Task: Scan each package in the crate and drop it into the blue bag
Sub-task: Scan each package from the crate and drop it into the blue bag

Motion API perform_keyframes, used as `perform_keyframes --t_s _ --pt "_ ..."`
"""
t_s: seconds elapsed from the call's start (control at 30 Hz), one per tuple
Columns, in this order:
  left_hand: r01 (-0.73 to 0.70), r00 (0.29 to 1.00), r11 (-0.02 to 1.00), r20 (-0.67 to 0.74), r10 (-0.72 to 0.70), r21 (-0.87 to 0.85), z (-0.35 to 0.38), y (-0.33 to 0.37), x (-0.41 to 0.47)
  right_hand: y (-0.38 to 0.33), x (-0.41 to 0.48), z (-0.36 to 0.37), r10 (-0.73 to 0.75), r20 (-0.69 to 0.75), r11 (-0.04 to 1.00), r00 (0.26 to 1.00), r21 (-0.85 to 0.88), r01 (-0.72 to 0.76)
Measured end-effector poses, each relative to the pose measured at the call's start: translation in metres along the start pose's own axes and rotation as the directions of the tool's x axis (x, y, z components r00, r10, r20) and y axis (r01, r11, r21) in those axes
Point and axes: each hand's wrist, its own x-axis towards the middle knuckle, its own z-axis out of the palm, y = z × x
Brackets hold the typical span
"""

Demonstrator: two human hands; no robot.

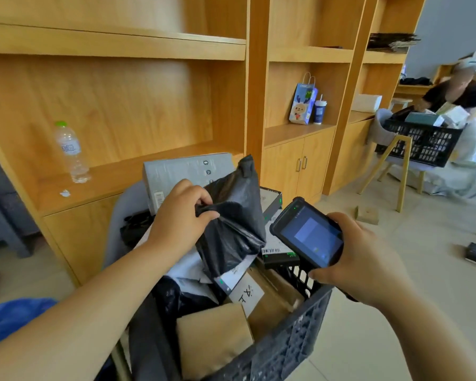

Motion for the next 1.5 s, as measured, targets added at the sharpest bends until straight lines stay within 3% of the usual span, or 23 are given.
perform_keyframes --t_s 0.13,0.3,0.43,0.7,0.83,0.93,1.07,1.13,1.37,1.5 --pt "-0.045 0.999 0.999 0.02 0.044 0.021 -0.015 0.006 -0.046 -0.001 -0.036 0.002 0.019 -0.005 0.999 1.0 0.039 -0.019" --pt "0.057 0.98 0.998 0.19 -0.059 0.013 -0.018 0.004 -0.102 -0.002 -0.071 0.011 0.032 0.015 0.995 0.999 0.091 -0.033" --pt "0.163 0.959 0.986 0.242 -0.149 -0.037 -0.027 0.004 -0.135 -0.002 -0.09 0.016 0.046 0.031 0.994 0.998 0.098 -0.049" --pt "0.46 0.871 0.882 0.241 -0.427 -0.1 -0.047 0.005 -0.164 0.009 -0.114 0.012 0.124 -0.004 0.982 0.992 0.147 -0.122" --pt "0.561 0.818 0.828 0.173 -0.549 -0.02 -0.044 -0.002 -0.176 0.008 -0.12 0.013 0.129 0.004 0.984 0.992 0.121 -0.129" --pt "0.686 0.719 0.726 0.117 -0.685 0.039 -0.041 -0.009 -0.179 0.004 -0.123 0.019 0.099 0.04 0.985 0.994 0.141 -0.103" --pt "0.921 0.383 0.375 0.396 -0.835 -0.102 -0.042 -0.009 -0.178 -0.003 -0.126 0.027 0.058 0.069 0.991 0.996 0.117 -0.066" --pt "0.958 0.285 0.238 0.517 -0.807 -0.158 -0.045 -0.008 -0.178 -0.006 -0.128 0.029 0.047 0.071 0.993 0.996 0.103 -0.054" --pt "0.922 0.349 0.134 0.634 -0.69 -0.362 -0.05 -0.006 -0.185 -0.014 -0.13 0.037 0.018 0.101 0.992 0.995 0.123 -0.031" --pt "0.919 0.355 0.127 0.648 -0.674 -0.373 -0.057 -0.002 -0.191 -0.017 -0.132 0.039 0.016 0.113 0.993 0.993 0.111 -0.029"
